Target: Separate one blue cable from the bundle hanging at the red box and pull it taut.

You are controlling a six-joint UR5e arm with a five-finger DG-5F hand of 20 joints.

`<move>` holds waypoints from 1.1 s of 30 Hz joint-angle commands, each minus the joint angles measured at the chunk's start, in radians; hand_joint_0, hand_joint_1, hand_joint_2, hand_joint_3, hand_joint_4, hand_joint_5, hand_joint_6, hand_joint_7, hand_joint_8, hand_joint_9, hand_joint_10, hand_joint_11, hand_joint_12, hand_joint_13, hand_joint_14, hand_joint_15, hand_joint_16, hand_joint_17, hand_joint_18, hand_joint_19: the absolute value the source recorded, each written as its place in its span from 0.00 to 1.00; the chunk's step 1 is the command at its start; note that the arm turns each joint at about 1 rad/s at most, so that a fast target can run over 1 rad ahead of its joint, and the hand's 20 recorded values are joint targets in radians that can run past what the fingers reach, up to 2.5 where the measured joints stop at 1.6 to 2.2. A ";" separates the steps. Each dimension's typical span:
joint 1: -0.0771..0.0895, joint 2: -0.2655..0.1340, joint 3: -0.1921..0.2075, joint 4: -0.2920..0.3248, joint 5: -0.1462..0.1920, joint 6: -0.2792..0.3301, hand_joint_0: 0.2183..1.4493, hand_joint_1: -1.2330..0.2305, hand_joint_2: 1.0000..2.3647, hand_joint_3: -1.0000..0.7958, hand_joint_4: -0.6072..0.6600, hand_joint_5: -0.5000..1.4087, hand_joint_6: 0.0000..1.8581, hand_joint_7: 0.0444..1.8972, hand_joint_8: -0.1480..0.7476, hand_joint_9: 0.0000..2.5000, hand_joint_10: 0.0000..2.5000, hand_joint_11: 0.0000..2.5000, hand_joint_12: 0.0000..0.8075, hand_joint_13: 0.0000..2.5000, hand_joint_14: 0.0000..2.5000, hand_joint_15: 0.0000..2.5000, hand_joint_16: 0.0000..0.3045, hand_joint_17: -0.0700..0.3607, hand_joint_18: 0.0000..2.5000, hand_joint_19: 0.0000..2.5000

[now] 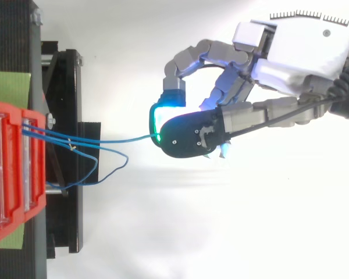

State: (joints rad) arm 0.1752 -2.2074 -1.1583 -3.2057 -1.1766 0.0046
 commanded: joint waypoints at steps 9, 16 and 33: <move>0.003 -0.002 0.000 0.001 -0.002 0.020 0.38 0.36 0.02 0.54 0.32 0.16 0.50 0.65 0.49 0.52 0.01 0.47 0.36 0.53 0.01 0.50 0.14 0.39 0.37 0.33; 0.006 -0.002 0.000 0.012 -0.002 0.035 0.38 0.36 0.02 0.54 0.32 0.16 0.51 0.64 0.49 0.52 0.01 0.47 0.36 0.53 0.01 0.50 0.14 0.39 0.37 0.33; 0.007 -0.002 0.000 0.047 -0.005 0.017 0.38 0.36 0.02 0.54 0.32 0.16 0.50 0.65 0.49 0.52 0.01 0.47 0.36 0.52 0.01 0.50 0.14 0.39 0.36 0.32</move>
State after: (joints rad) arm 0.1825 -2.2084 -1.1591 -3.1589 -1.1804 0.0219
